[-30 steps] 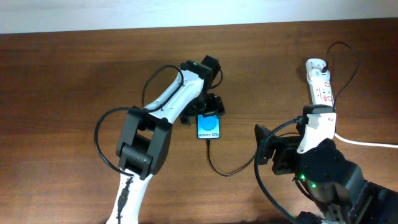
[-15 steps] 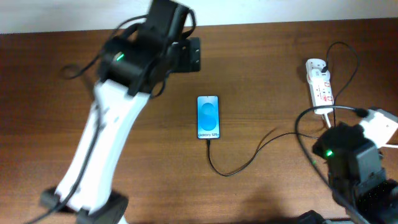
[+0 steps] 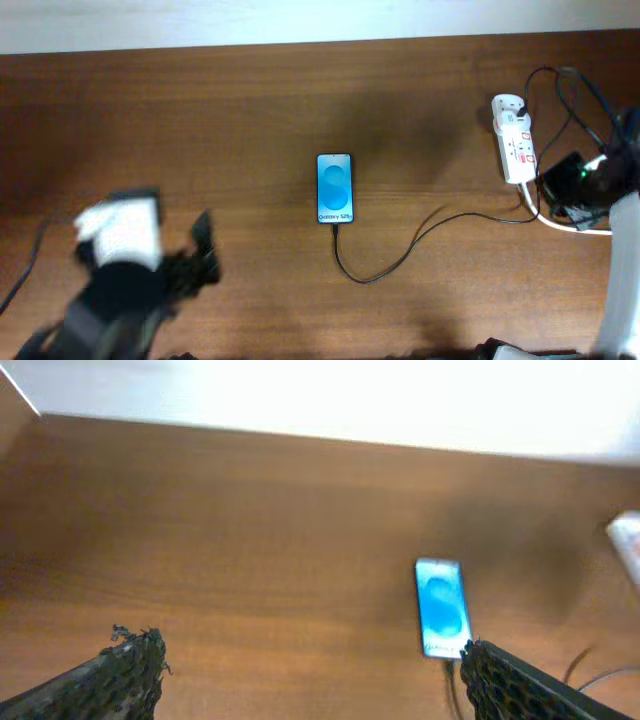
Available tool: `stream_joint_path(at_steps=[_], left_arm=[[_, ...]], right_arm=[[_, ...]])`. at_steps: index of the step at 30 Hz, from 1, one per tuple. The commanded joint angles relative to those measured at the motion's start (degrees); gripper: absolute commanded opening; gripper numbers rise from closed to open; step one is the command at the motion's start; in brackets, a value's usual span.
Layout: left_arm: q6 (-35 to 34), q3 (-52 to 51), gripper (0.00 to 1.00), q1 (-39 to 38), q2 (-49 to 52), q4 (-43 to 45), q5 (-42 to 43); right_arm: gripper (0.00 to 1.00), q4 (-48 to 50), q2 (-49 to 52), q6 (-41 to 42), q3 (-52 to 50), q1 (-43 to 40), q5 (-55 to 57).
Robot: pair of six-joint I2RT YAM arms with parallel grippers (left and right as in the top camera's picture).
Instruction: Plug charger to phone and switch on socket
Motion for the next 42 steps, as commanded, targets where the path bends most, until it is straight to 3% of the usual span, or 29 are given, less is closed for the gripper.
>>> stream_joint_path(at_steps=[1,4,8,13,16,19,22,27,32,42], left_arm=[[-0.94,-4.04,0.99,-0.11,-8.61,-0.04,-2.86],[-0.94,-4.04,0.99,-0.13,-10.84,-5.55,-2.82],[-0.92,-4.04,0.99,-0.11,-10.84,-14.23,-2.80],[-0.94,-4.09,0.99,-0.13,-11.37,-23.63,-2.78],[-0.94,-4.13,0.99,0.26,-12.39,-23.78,-2.78],[-0.94,-4.15,0.99,7.41,-12.81,-23.78,-2.78],[-0.94,-4.15,0.99,17.94,-14.49,-23.78,-2.78],[-0.94,-4.15,0.99,21.20,-24.63,-23.78,-2.78],[-0.94,-4.13,0.99,26.97,-36.26,-23.78,-2.80],[-0.94,-4.13,0.99,30.32,-38.60,-23.78,-2.80]], right_arm=[[0.04,2.16,4.07,-1.99,1.51,-0.94,-7.91],[0.04,7.23,5.05,-2.01,1.49,-0.96,-6.56],[0.04,10.91,5.05,2.54,1.51,-0.96,5.90],[0.04,13.42,5.20,3.21,1.86,-1.46,6.08],[0.04,12.20,5.92,3.17,4.31,-3.98,6.08],[0.04,8.57,9.97,2.84,9.81,-6.25,6.03],[0.04,2.32,17.84,2.51,17.53,-6.58,5.55],[0.04,-4.46,29.90,2.10,27.96,-6.58,1.33],[0.04,-1.14,33.81,3.23,28.52,-5.27,-0.46],[0.04,7.30,34.29,12.48,28.52,0.17,1.44]])
